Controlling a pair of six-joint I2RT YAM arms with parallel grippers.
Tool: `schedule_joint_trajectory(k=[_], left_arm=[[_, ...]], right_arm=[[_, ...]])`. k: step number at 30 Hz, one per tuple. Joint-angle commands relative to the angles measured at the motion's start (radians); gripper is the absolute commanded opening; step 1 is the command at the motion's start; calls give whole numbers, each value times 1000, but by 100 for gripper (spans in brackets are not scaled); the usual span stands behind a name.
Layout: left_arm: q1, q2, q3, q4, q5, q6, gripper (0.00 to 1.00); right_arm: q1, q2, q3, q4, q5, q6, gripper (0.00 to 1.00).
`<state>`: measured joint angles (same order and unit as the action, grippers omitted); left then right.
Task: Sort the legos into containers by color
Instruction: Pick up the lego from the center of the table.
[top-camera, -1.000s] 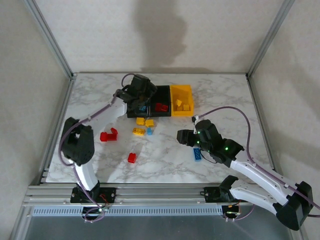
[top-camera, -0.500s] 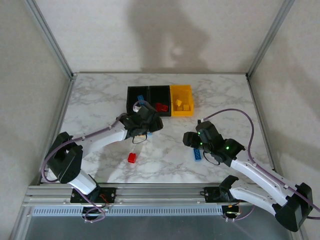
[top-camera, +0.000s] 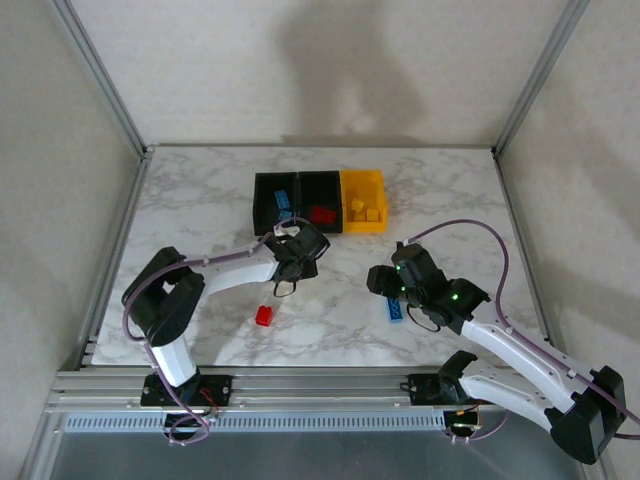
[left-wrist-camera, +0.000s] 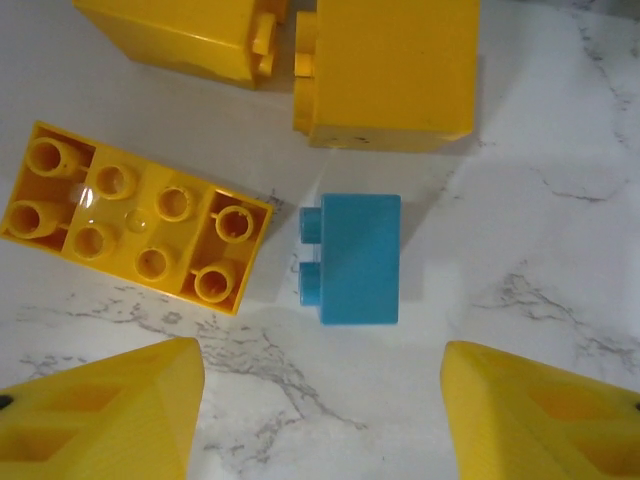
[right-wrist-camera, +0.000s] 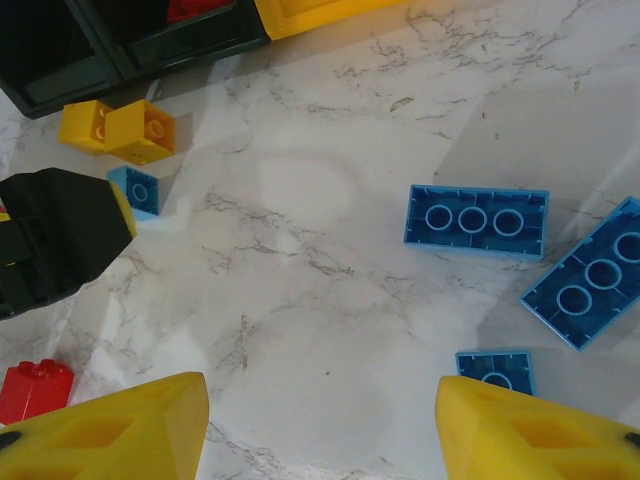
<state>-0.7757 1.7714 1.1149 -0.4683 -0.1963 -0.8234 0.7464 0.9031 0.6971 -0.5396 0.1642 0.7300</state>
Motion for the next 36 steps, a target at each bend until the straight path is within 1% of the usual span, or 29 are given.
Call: schedule_joint_trajectory(k=[1, 4, 8, 10, 12, 13, 15, 16, 17, 18, 22, 25, 31, 36], left_arm=[[-2, 34, 64, -23, -49, 26, 62], [0, 58, 85, -24, -49, 35, 61], [7, 94, 101, -29, -53, 46, 55], [9, 110, 103, -32, -57, 47, 54], [10, 118, 101, -28, -55, 48, 43], [10, 118, 101, -23, -51, 50, 41], [10, 117, 105, -21, -48, 52, 29], [10, 117, 110, -23, -51, 50, 28], [10, 117, 115, -26, -49, 56, 22], [10, 115, 119, -29, -50, 58, 18], [10, 91, 125, -45, -49, 63, 16], [10, 33, 117, -52, -46, 69, 16], [17, -94, 120, -84, -72, 92, 16], [73, -140, 171, -119, -74, 132, 17]], right_arm=[[-7, -8, -16, -8, 15, 13, 61], [-6, -3, -19, -8, 15, 11, 61], [-8, -1, -18, -7, 16, 7, 61], [-10, 3, -15, -7, 15, 3, 61], [-10, 5, -12, -5, 14, 2, 61], [-12, 4, -12, -5, 14, 0, 61], [-14, 8, -13, -6, 16, -1, 61], [-14, 9, -14, -5, 15, -1, 61], [-14, 10, -14, -6, 15, -1, 61], [-14, 12, -15, -6, 15, 0, 61], [-16, 11, -16, -2, 11, 3, 61], [-15, 9, -18, 9, -4, 1, 61], [-6, 37, -14, 133, -128, -41, 61], [17, 94, 16, 262, -205, -58, 61]])
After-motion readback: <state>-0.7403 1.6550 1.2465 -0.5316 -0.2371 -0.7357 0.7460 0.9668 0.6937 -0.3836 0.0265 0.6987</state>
